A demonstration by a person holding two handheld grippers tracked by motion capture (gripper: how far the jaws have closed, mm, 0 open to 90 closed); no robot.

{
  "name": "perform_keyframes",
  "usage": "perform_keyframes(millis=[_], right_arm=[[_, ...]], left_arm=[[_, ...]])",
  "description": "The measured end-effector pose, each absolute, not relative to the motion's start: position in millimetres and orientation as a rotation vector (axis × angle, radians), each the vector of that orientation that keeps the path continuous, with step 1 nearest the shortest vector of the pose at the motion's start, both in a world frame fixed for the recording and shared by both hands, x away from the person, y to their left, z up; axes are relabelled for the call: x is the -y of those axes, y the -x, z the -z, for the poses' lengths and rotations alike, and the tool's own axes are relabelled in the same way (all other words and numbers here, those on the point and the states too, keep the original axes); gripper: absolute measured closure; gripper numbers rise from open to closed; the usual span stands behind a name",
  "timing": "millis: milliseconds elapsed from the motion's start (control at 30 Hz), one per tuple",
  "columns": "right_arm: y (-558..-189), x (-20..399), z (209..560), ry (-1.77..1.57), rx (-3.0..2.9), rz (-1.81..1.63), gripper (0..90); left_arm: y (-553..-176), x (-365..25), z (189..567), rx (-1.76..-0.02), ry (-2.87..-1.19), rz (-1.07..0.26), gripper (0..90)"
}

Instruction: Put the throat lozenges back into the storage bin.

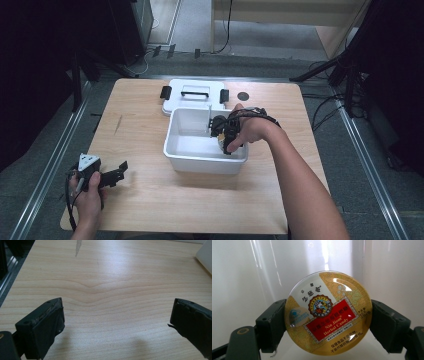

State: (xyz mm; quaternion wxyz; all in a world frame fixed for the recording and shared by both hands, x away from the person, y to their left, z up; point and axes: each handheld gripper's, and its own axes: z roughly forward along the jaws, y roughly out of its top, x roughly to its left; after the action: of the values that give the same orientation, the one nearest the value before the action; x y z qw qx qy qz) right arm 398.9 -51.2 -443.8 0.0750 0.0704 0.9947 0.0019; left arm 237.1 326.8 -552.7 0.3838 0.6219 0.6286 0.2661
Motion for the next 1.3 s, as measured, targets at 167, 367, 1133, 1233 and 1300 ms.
perform_keyframes(millis=[167,367,1133,1233,1300], right_arm=[[-399.4,50.3,447.3,-0.224,-2.983,0.021,20.5],[-399.5,47.7,450.6,-0.218,-2.973,0.036,20.5],[-397.4,43.7,463.6,-0.217,-2.935,0.162,18.8],[-397.4,44.2,463.4,-0.213,-2.939,0.158,17.2],[-397.4,44.5,463.4,-0.213,-2.936,0.155,17.2]], left_arm=[[-237.1,-326.9,552.7,-1.597,-1.590,-0.676,0.0],[-237.1,-326.8,552.7,-1.598,-1.589,-0.677,0.0],[-237.1,-326.8,552.7,-1.599,-1.589,-0.677,0.0],[-237.1,-326.8,552.7,-1.599,-1.589,-0.677,0.0],[-237.1,-326.9,552.7,-1.598,-1.589,-0.676,0.0]])
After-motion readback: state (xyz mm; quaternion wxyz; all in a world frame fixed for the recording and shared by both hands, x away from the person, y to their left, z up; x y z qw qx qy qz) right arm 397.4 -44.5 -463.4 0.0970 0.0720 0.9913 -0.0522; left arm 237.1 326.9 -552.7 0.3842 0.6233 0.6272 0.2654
